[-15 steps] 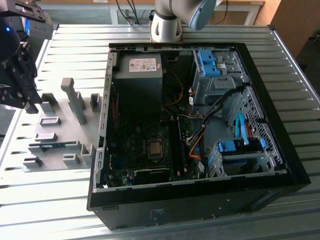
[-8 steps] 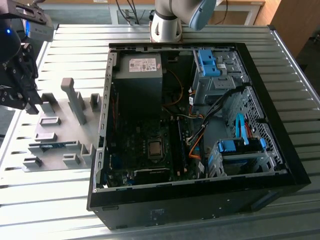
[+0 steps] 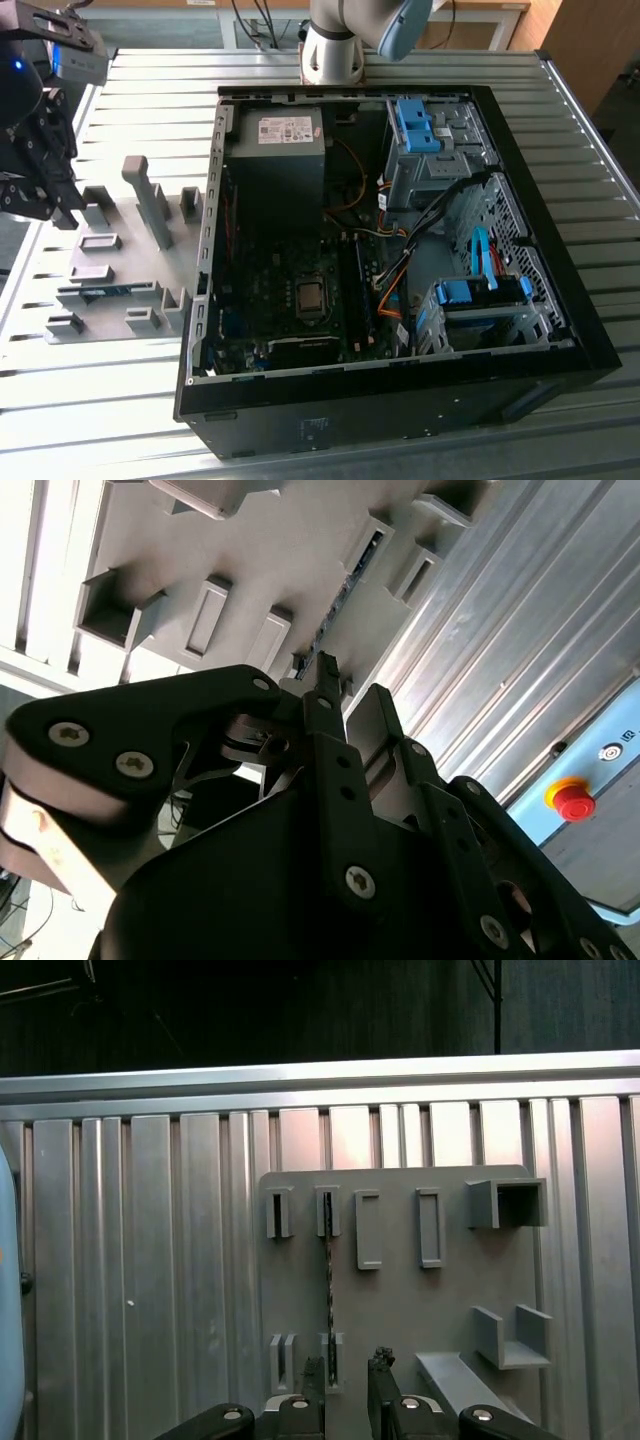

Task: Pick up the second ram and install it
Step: 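Pick up the second ram and move it above second insertion slot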

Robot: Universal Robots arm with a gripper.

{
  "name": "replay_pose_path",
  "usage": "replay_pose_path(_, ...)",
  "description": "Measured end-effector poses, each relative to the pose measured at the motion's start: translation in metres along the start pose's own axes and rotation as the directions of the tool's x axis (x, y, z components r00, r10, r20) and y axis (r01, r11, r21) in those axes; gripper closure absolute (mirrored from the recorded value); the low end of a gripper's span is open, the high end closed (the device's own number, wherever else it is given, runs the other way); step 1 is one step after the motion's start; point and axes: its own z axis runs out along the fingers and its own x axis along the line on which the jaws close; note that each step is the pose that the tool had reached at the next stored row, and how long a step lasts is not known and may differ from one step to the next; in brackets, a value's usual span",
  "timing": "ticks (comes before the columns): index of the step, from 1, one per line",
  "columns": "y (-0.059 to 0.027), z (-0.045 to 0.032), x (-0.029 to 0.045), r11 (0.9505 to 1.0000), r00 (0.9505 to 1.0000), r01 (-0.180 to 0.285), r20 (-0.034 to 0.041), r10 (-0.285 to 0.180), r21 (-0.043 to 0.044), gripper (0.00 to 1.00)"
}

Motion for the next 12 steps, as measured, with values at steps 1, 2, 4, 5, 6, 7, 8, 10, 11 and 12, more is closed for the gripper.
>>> replay_pose_path(1,0.0000,0.0002,0.0000,1.0000,1.0000,0.000,0.0000,0.000,0.0000,0.69)
replay_pose_path(2,0.0000,0.0004,0.0000,1.0000,1.0000,0.000,0.0000,0.000,0.0000,0.69)
replay_pose_path(4,0.0000,0.0009,0.0000,1.0000,1.0000,0.000,0.0000,0.000,0.0000,0.69)
replay_pose_path(5,0.0000,0.0012,0.0000,1.0000,1.0000,0.000,0.0000,0.000,0.0000,0.69)
replay_pose_path(6,-0.0001,0.0015,0.0000,1.0000,1.0000,0.000,0.0001,0.000,0.0000,0.69)
replay_pose_path(7,0.0000,0.0018,0.0000,1.0000,1.0000,0.000,0.0000,0.000,0.0000,0.69)
replay_pose_path(8,0.0000,0.0020,0.0000,1.0000,1.0000,0.000,0.0000,0.000,0.0000,0.69)
replay_pose_path(10,-0.0001,0.0024,0.0000,1.0000,1.0000,0.000,0.0000,0.000,0.0000,0.69)
replay_pose_path(11,-0.0001,0.0027,0.0000,1.0000,1.0000,0.000,0.0000,0.000,0.0000,0.69)
replay_pose_path(12,-0.0001,0.0029,0.0000,1.0000,1.0000,0.000,0.0000,0.000,0.0000,0.69)
